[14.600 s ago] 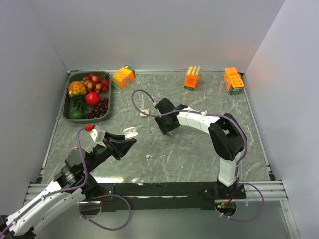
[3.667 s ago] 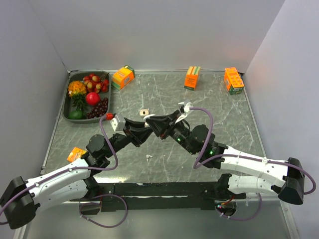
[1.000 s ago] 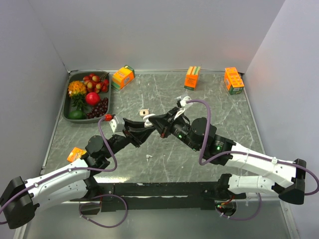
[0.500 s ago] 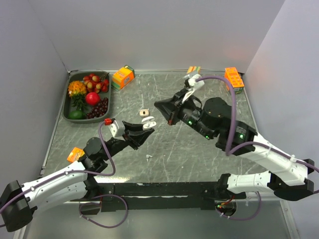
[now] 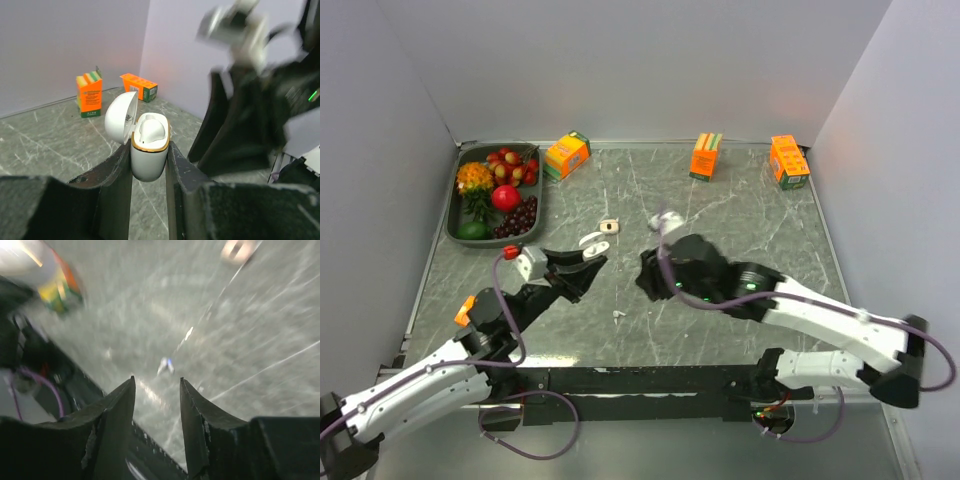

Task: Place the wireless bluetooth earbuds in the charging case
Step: Adjust the earbud at the center of the board.

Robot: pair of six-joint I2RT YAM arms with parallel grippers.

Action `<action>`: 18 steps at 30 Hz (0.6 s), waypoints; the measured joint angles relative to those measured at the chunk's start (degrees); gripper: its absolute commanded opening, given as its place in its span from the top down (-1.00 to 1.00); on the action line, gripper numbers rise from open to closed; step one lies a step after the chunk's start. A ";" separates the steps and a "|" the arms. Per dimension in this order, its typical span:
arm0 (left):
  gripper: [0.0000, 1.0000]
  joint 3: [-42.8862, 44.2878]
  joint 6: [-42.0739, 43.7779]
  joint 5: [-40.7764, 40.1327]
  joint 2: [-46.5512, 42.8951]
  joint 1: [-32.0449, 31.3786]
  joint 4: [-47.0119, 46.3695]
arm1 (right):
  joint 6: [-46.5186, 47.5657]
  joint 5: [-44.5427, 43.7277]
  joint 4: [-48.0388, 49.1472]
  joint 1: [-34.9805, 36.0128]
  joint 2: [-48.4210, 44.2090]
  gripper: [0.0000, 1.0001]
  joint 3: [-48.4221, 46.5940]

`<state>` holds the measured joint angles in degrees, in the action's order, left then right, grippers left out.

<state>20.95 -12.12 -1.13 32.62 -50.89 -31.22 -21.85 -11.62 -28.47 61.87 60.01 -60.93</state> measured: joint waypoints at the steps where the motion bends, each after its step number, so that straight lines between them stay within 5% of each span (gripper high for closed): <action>1: 0.98 -0.31 -0.57 -1.05 -1.81 0.00 1.40 | -0.13 1.57 0.15 0.00 1.92 0.00 0.85; 8: 0.98 -1.97 -2.84 -6.23 -14.64 -0.04 10.93 | -0.33 10.86 1.44 0.02 17.18 -0.05 6.12; 18: 0.98 -1.97 -4.11 -10.51 -23.26 -0.09 21.79 | 6.32 14.19 0.66 0.02 30.86 -0.22 -5.14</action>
<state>18.98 -16.23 -11.64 9.37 -50.98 -9.43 -15.53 2.57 -27.81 61.89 90.87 -66.06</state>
